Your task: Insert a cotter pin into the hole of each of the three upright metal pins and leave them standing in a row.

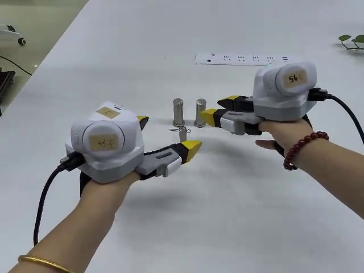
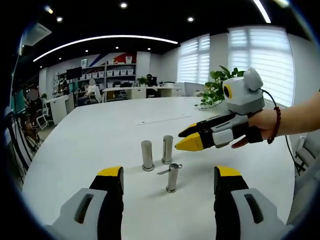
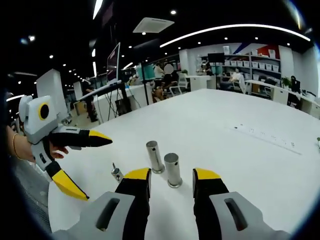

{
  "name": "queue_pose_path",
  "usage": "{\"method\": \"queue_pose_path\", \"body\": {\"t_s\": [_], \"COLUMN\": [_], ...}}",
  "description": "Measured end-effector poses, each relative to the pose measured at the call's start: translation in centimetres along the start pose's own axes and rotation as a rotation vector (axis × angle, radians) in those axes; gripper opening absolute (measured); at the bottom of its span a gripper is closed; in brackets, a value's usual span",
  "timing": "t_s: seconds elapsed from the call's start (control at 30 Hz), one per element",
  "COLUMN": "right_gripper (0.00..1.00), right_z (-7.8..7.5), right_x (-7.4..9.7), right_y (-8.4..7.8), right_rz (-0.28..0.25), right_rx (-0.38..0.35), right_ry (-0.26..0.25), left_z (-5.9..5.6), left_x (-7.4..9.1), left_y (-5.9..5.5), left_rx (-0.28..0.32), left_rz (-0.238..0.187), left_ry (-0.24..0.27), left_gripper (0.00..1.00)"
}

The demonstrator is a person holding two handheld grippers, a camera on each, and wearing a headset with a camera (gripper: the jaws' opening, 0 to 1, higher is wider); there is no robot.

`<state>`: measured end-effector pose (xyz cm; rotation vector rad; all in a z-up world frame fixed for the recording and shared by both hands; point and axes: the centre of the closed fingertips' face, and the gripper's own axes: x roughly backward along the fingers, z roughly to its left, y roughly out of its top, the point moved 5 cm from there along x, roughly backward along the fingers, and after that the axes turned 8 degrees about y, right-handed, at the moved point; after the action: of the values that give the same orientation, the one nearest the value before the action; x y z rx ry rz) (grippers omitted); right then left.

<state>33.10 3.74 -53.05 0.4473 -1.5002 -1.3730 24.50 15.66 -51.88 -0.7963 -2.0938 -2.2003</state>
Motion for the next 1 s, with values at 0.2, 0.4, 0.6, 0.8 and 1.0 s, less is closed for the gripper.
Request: {"method": "queue_pose_path", "body": {"t_s": [0.2,0.4,0.6,0.8,1.0], "right_gripper": [0.28,0.27,0.23,0.18,0.13], "right_z": [-0.9,-0.4,-0.7,-1.0,-1.1], "right_x": [-1.1,-1.9,-2.5,-3.4,-3.9], "right_y": [-0.7,-0.7,-0.7,-0.7,-0.8], "right_rz": [0.005,0.009,-0.007,-0.009,-0.012], "right_rx": [-0.019,-0.012,-0.024,-0.026,-0.041], "right_ry": [0.003,0.007,0.016,0.011,0.017], "left_z": [0.0,-0.2,-0.5,-0.5,-0.6], "left_x": [0.4,0.8,1.0,0.9,1.2], "left_y": [0.1,0.1,-0.1,0.3,0.2], "left_rx": [-0.023,-0.017,-0.021,-0.017,-0.037], "left_rz": [0.007,0.008,0.015,0.000,-0.001], "left_ry": [-0.010,-0.029,-0.040,-0.043,-0.054], "left_gripper": [0.77,0.81,0.83,0.91,0.96]}}
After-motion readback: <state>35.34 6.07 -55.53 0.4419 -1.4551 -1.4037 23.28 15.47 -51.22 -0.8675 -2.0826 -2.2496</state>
